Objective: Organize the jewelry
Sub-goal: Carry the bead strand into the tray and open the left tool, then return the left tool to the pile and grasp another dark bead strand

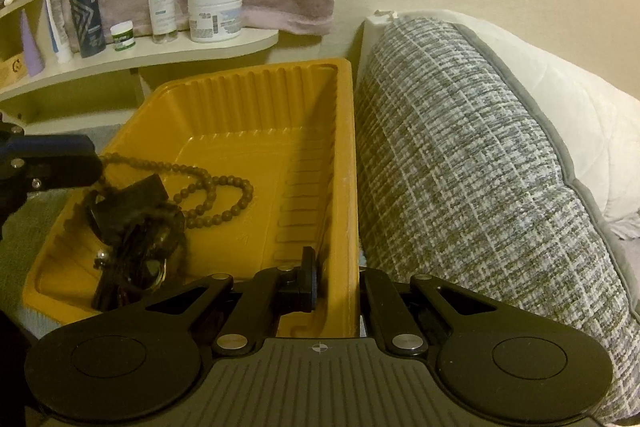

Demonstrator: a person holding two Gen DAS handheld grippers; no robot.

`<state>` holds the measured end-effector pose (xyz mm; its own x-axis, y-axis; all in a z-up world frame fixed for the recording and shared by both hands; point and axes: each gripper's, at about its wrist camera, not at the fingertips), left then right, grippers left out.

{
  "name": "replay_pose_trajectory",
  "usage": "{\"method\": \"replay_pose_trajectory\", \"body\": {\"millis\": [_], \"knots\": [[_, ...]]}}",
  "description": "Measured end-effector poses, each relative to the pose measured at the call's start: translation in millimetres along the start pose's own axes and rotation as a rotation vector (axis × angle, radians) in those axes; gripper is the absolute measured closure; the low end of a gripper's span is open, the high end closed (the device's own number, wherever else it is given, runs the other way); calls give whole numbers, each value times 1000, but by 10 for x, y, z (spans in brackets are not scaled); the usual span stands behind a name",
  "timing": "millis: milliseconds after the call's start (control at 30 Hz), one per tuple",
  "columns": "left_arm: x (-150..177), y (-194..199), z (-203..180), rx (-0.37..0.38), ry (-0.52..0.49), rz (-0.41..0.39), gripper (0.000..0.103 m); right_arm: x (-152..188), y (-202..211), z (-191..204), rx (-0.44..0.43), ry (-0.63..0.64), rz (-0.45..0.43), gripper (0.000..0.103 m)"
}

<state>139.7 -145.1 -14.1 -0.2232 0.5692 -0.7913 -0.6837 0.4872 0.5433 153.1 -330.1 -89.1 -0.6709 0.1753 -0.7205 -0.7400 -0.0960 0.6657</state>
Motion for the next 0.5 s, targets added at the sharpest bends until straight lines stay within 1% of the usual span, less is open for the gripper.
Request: {"method": "replay_pose_trajectory", "body": {"millis": [233, 400, 500], "knots": [[130, 69, 192, -65, 48, 19, 93, -6, -33, -18, -13, 32, 38, 98], [330, 148, 406, -146, 107, 52, 92, -24, -55, -18, -19, 54, 56, 98], [466, 203, 516, -208, 115, 82, 91, -28, -67, -16, -22, 70, 62, 98]]}}
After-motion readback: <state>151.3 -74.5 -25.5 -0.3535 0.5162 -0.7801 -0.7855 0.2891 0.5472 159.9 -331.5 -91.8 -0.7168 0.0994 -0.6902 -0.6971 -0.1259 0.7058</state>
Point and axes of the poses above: each gripper's, at about its wrist camera, not at the fingertips, and y roughly against the way its jaws point, z to its left, x to its underside, and after that the axes turned 13 degrees about -y, right-handed
